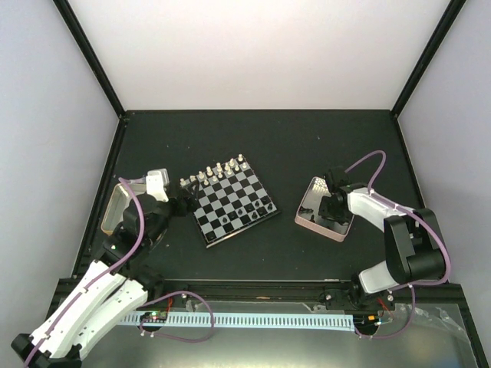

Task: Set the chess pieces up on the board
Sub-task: Pick up the chess piece from the storage box.

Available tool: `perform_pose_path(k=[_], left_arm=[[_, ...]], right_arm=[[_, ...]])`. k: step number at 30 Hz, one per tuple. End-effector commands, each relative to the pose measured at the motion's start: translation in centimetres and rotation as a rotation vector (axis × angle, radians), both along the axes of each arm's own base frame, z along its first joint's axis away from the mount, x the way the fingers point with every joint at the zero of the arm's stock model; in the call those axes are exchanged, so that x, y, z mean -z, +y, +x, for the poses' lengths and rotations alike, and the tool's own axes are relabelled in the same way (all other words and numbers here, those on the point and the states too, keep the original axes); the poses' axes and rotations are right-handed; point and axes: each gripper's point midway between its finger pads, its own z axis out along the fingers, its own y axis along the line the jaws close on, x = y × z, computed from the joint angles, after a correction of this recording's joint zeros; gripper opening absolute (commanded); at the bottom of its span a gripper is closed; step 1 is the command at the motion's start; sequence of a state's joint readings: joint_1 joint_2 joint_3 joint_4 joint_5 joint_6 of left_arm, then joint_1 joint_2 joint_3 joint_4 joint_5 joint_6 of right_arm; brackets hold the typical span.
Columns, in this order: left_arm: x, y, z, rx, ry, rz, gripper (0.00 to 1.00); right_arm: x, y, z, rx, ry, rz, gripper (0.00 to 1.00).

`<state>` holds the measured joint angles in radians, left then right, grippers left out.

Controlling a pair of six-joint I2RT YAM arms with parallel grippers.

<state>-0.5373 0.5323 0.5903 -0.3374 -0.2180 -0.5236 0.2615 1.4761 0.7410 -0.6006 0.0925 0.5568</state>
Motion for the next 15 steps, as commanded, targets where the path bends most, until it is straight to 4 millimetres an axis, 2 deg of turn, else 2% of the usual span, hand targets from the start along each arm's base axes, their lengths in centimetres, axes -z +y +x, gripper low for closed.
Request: perform_pose_path(k=[1,3,6,9,12,15], left_arm=[[-0.7,-0.2,0.2,0.009,-0.023,-0.014,0.97],[-0.7,-0.2,0.2,0.010,-0.023,-0.014,0.97],[-0.6,-0.3,0.2,0.014,-0.020,-0.013,0.97],[-0.6,-0.6,0.2,0.028,-0.021,-0.014,0.97],[-0.7,-1.1,0.2,0.059,-0.024,-0.018,0.97],[-0.9,-2.1,0.2,0.110,-0.028,-0.026,0.98]], right_arm=[[0.1,0.1,0.9,-0.016,-0.012,0.009,0.26],[0.3,0.0,0.8,-0.014,-0.007,0.001,0.24],[0.3,-0.4,0.7,-0.016,-0.008,-0.021,0.15],[-0.6,-0.4,1.2,-0.028,-0.045,-0.025,0.12],[-2.7,0.4,2.4,-0.057,-0.143,0.017,0.11],[-6.0,1.6,3.5,-0.105,-0.276,0.083,0.11]])
